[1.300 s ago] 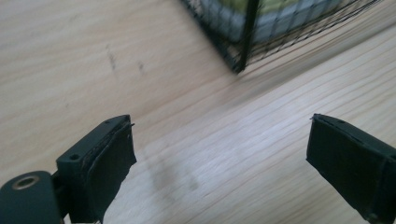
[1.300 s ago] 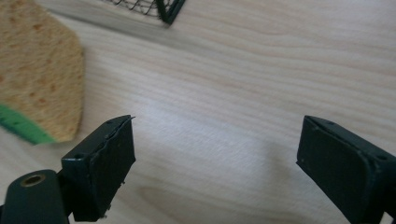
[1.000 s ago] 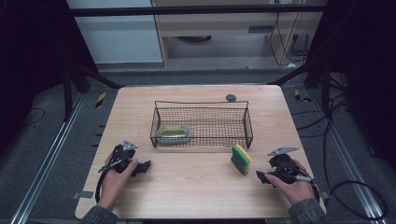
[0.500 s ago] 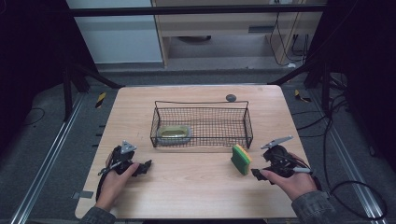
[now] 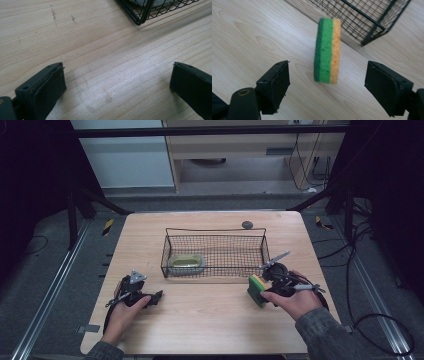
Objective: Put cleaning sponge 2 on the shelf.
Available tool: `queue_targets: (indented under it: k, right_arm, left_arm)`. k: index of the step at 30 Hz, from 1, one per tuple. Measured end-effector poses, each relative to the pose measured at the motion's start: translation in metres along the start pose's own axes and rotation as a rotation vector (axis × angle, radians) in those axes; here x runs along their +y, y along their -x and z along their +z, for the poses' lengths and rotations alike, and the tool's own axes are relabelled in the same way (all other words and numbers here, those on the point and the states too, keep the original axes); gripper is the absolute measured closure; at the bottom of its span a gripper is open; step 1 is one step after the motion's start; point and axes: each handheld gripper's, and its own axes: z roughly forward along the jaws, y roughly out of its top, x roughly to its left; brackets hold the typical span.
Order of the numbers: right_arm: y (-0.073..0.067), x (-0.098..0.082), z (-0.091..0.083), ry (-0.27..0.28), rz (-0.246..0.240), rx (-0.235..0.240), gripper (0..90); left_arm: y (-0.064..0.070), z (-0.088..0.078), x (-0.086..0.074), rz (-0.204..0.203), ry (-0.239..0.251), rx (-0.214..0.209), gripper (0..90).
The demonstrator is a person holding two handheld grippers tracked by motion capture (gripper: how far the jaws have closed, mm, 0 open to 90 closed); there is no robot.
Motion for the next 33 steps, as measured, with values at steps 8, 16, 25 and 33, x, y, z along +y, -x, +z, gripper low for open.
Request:
queue_targets:
  k: [8,16,25,33]
  right_arm:
    - [-0.008,0.020,0.012,-0.022,-0.031,0.006,27.2]
    - [-0.007,0.024,0.025,-0.045,-0.034,0.010,23.5]
    - [-0.005,0.022,0.035,-0.075,-0.028,0.018,25.9]
    - [-0.001,0.021,0.051,-0.112,-0.014,0.022,35.4]
  left_arm:
    - [0.000,0.000,0.000,0.002,-0.002,-0.002,0.0]
    - [0.000,0.001,0.000,-0.002,0.003,-0.001,0.0]
    - [-0.001,0.000,0.001,0.006,-0.003,-0.004,0.0]
    - [-0.001,0.001,0.001,0.010,-0.004,-0.006,0.0]
